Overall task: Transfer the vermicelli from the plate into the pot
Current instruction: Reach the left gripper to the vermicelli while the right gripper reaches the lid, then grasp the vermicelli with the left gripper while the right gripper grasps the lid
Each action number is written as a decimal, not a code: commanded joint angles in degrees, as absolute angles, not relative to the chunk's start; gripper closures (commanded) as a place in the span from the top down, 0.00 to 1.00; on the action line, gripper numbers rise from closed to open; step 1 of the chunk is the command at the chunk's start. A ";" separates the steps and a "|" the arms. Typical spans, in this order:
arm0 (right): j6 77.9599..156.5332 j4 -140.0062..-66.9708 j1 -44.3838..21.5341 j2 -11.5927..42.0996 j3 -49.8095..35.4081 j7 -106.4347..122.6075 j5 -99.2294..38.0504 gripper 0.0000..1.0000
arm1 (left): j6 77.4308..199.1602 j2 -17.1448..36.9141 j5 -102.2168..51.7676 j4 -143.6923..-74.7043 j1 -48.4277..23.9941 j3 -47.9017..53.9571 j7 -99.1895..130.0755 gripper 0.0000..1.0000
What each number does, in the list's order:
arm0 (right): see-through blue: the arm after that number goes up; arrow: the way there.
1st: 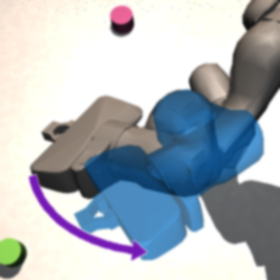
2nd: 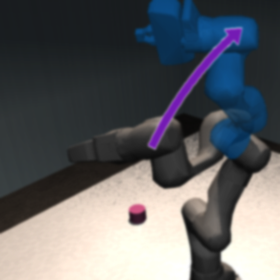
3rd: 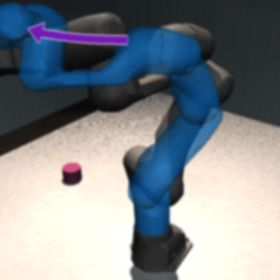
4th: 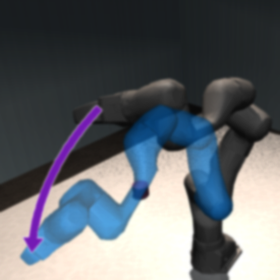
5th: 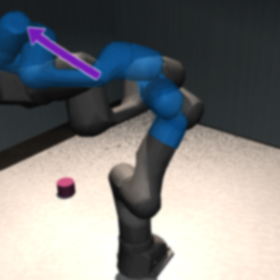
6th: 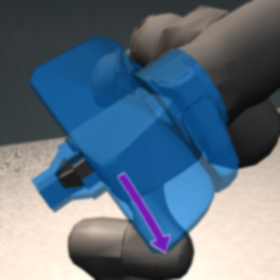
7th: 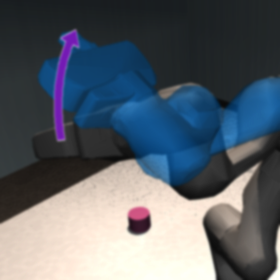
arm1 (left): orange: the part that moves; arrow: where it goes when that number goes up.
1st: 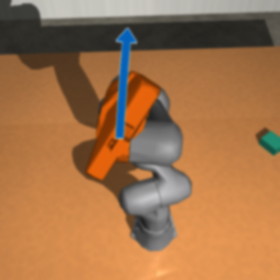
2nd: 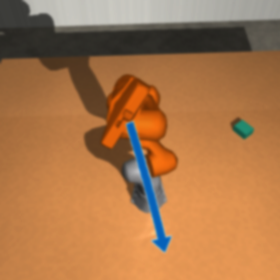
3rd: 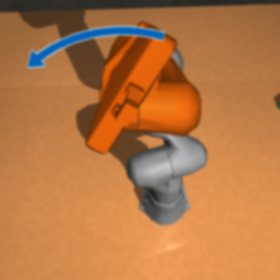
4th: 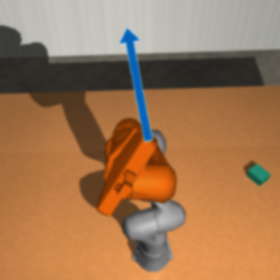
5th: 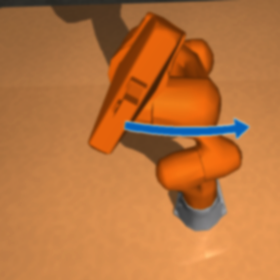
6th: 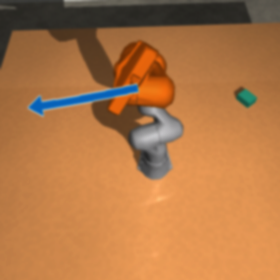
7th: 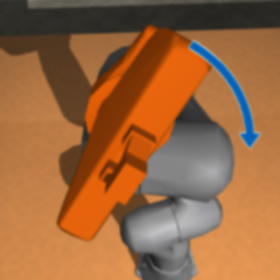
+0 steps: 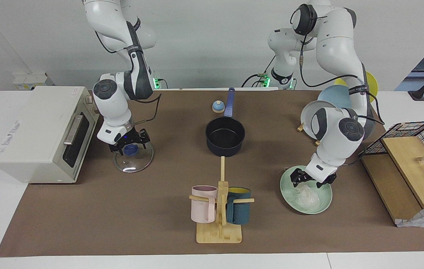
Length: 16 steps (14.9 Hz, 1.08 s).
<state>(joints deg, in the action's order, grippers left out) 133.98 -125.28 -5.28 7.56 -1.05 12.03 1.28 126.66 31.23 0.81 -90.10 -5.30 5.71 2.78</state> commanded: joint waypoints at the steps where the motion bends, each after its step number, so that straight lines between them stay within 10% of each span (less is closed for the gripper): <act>1: 134.91 -125.77 -3.87 8.00 -1.49 14.33 1.05 1.00 | 131.03 31.29 2.37 -92.37 -5.89 5.19 2.64 1.00; 6: 134.12 -125.77 -3.52 8.00 -1.49 14.24 1.05 0.91 | 131.57 31.29 2.37 -92.37 -5.80 5.19 2.37 0.92; 11: 133.59 -125.42 -3.16 8.00 -1.49 13.71 0.97 0.80 | 131.48 31.29 2.37 -92.46 -5.63 5.19 2.29 0.00; 16: 133.42 -125.33 -3.34 8.00 -1.49 12.48 0.97 0.66 | 126.32 31.11 2.37 -89.13 -5.18 5.10 0.26 0.00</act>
